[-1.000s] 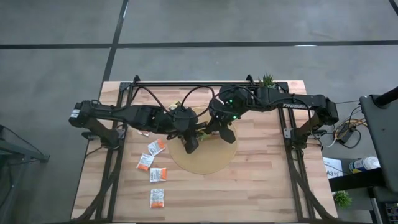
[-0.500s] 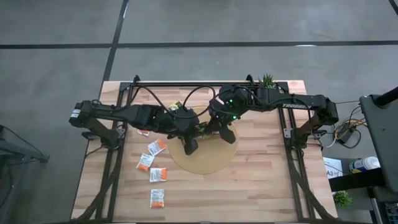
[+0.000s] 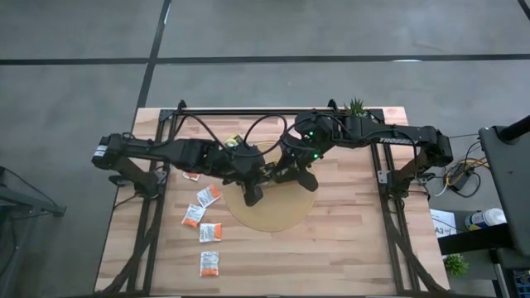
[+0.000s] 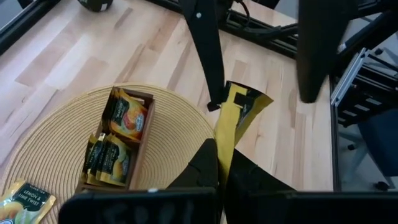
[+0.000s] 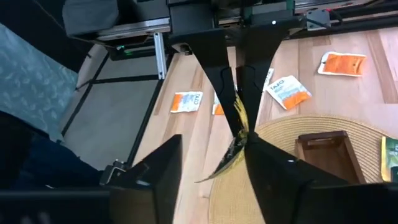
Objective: Pick & Place Tea
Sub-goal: Put the yellow tea bag into the middle section of the wooden organizer
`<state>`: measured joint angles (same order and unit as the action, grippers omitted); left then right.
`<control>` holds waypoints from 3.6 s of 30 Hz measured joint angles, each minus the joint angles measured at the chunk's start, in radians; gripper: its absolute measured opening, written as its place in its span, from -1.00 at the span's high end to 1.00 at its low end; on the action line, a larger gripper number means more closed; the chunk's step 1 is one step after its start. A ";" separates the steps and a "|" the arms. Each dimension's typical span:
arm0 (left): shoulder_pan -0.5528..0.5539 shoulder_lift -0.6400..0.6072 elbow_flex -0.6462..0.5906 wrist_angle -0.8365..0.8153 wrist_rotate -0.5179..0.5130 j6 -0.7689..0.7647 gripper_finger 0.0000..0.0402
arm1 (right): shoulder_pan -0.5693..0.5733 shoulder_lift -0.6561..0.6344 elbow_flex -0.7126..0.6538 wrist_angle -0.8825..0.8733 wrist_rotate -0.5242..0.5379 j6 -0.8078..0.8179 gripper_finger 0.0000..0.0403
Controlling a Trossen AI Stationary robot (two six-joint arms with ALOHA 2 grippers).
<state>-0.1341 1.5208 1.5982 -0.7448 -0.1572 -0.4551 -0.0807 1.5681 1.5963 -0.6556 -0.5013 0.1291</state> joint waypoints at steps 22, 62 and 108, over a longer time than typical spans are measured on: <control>0.022 0.000 0.000 0.064 0.002 -0.009 1.00 | -0.002 0.003 0.000 -0.070 0.087 -0.047 0.88; 0.002 -0.088 -0.001 -0.408 0.057 -0.113 0.12 | -0.008 0.198 0.000 -0.223 0.318 -0.478 0.96; 0.002 -0.164 -0.001 -0.409 0.025 -0.050 0.12 | -0.033 0.428 -0.014 -0.232 0.478 -0.663 0.95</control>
<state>-0.1318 1.3563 1.5974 -1.1534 -0.1322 -0.5049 -0.1139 1.9965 1.5818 -0.8873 -0.0234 -0.5336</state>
